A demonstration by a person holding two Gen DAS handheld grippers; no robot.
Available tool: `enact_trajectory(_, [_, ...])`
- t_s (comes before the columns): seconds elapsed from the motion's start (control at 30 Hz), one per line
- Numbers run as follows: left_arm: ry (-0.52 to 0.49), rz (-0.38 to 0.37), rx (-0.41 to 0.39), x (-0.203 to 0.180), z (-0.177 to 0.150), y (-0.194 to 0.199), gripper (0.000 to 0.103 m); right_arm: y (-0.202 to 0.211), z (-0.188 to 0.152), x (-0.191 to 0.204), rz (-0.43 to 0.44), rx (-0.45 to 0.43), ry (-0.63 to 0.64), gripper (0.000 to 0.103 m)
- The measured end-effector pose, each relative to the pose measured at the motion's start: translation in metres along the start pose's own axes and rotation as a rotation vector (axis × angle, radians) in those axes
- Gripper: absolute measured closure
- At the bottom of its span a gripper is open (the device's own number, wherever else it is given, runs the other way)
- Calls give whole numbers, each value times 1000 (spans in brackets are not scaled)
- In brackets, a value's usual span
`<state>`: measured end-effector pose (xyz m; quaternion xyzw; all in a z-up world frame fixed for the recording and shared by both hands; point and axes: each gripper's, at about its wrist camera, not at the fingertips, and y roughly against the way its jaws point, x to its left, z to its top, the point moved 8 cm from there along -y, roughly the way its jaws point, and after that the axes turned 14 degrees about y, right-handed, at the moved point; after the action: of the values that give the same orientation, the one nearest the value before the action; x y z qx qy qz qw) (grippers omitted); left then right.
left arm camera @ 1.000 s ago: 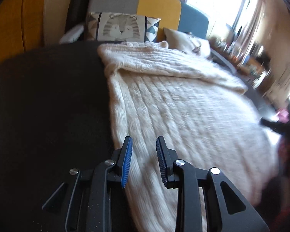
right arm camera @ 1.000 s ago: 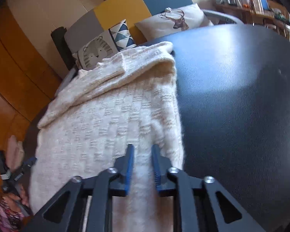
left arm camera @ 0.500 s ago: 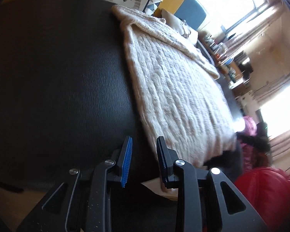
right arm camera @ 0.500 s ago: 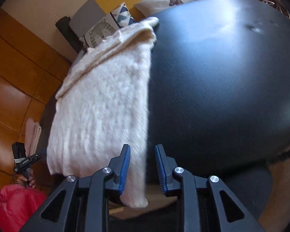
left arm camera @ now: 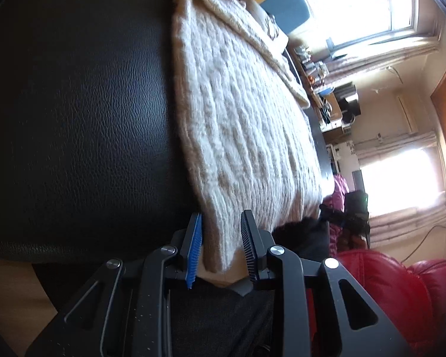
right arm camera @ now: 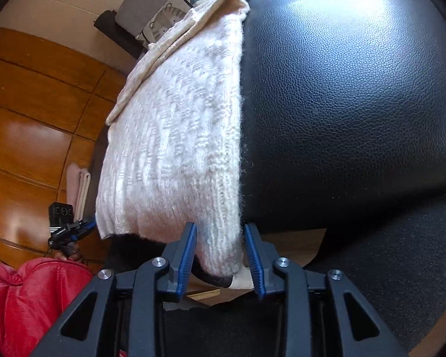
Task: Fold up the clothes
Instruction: 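Grasp the sweater hem with both tools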
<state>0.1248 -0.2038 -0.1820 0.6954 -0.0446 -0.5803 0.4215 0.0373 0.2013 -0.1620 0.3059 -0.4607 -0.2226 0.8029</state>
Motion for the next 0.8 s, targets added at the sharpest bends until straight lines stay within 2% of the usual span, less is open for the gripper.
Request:
enact_trajectory(0.13, [-27, 26, 65, 2, -8, -8, 74, -2, 5, 11, 91, -1, -5, 69])
enact_trajectory(0.27, [-16, 13, 82, 4, -8, -13, 74, -11, 11, 13, 61, 33, 31, 69])
enact_trajectory(0.37, [-11, -1, 84, 5, -8, -15, 74, -10, 13, 11, 80, 40, 15, 69])
enact_trajectory(0.57, [-6, -26, 101, 7, -7, -15, 74, -4, 19, 16, 125, 1, 18, 69])
enact_trajectory(0.8, [-7, -51, 109, 8, -7, -18, 74, -12, 30, 8, 201, -47, -43, 71])
